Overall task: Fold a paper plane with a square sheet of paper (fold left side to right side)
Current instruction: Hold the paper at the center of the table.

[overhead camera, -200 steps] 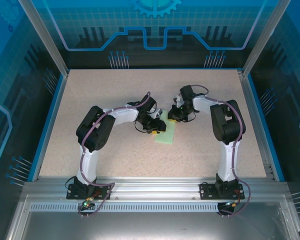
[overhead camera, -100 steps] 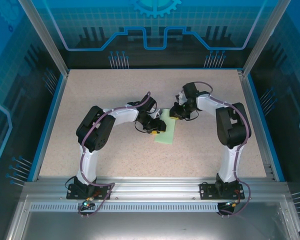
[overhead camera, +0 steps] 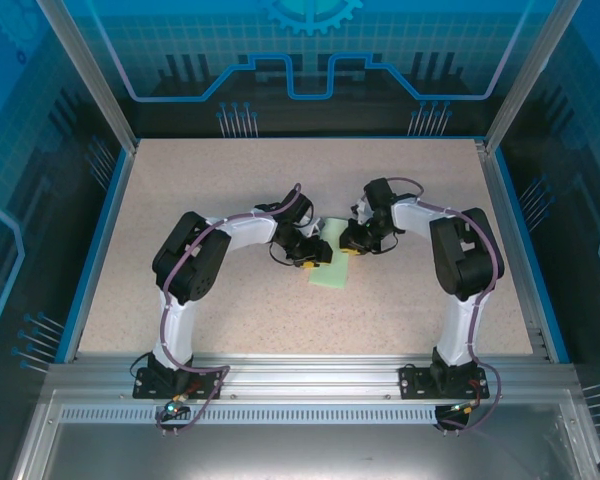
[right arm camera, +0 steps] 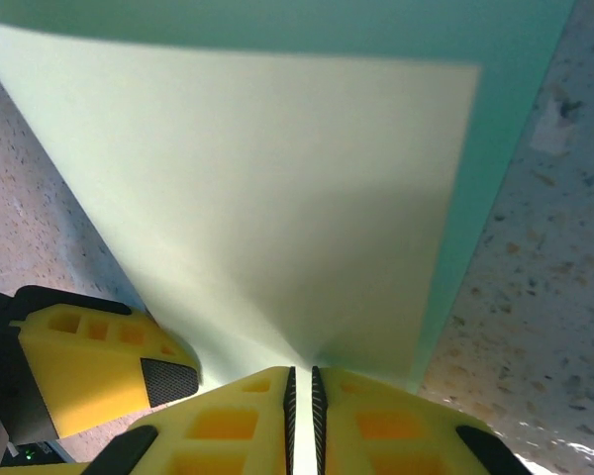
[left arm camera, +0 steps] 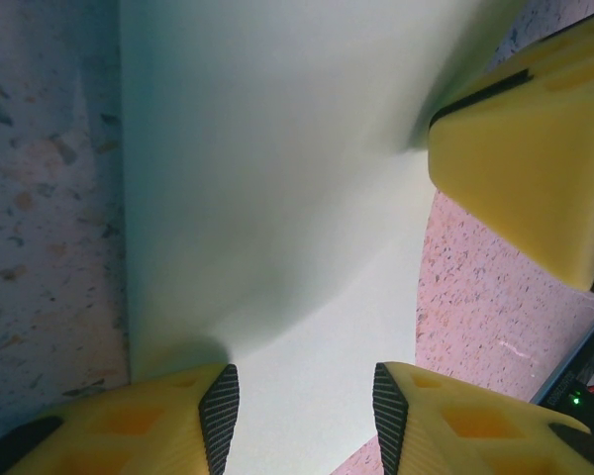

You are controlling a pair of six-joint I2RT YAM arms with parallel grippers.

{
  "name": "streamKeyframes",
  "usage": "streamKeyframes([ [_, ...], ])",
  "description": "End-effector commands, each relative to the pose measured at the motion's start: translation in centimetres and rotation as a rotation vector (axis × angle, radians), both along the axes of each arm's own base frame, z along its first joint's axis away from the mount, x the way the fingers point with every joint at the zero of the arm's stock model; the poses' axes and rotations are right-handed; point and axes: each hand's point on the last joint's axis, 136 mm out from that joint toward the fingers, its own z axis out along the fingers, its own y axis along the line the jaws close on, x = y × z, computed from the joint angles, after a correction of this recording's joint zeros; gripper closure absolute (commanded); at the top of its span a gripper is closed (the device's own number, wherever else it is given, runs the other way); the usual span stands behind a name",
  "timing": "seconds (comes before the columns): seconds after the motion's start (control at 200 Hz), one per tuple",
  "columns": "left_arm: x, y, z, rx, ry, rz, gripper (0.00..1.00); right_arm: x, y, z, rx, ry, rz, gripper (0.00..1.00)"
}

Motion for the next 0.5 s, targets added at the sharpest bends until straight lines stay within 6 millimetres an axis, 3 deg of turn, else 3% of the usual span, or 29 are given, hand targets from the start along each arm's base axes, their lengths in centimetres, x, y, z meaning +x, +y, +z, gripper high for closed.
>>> streamKeyframes([
  [0.0, -2.9, 1.9, -4.1, 0.151, 0.109, -0.01, 0.54, -0.8, 0.0, -0.8, -0.014, 0.034, 0.004, 0.85],
  [0.16, -2.6, 1.4, -3.0, 0.119, 0.093, -0.012, 0.53, -1.4, -0.6, -2.0, -0.054, 0.068, 0.008, 0.85],
  [0.495, 1.0, -0.4, 3.4, -0.027, -0.003, 0.011, 0.49, -2.6, -1.7, -4.0, -0.122, 0.112, 0.029, 0.86],
])
